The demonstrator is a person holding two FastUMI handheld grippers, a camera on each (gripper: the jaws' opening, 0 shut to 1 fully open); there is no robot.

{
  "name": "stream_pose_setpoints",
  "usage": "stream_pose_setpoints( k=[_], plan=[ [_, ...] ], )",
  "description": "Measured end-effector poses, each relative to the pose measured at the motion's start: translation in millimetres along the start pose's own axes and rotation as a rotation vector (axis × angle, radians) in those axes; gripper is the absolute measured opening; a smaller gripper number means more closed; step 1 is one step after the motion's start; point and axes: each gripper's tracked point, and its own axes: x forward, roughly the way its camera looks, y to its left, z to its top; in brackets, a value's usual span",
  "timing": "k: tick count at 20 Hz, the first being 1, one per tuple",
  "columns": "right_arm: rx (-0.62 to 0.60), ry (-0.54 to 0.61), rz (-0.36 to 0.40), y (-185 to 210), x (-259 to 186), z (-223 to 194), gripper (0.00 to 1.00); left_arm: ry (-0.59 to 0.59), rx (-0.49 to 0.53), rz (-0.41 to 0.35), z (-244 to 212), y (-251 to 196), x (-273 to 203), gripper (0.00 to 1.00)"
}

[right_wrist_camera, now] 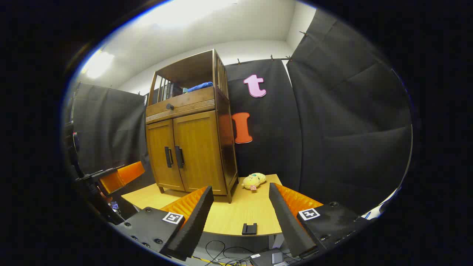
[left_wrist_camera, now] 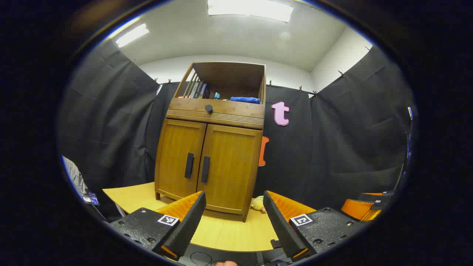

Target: Open the right door of the double-door shoe cabinet with the right hand, and open the left door with the left hand.

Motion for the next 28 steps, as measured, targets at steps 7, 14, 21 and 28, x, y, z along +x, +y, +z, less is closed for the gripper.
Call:
stream_pose_setpoints(
  k=[7,14,21,28],
  plan=[
    [-0.021,-0.048,-0.088,-31,13,18,0.98,-0.045,0.012,0.025,18,18,9,0.91],
    [-0.027,-0.062,-0.091,-26,24,21,0.98,-0.067,0.027,0.014,24,22,16,0.92],
    [-0.026,-0.068,-0.103,-21,29,25,0.98,-0.061,0.01,0.006,21,27,25,0.92],
    [-0.03,-0.069,-0.106,-3,37,27,0.98,-0.064,-0.009,0.013,24,42,33,0.91]
  ],
)
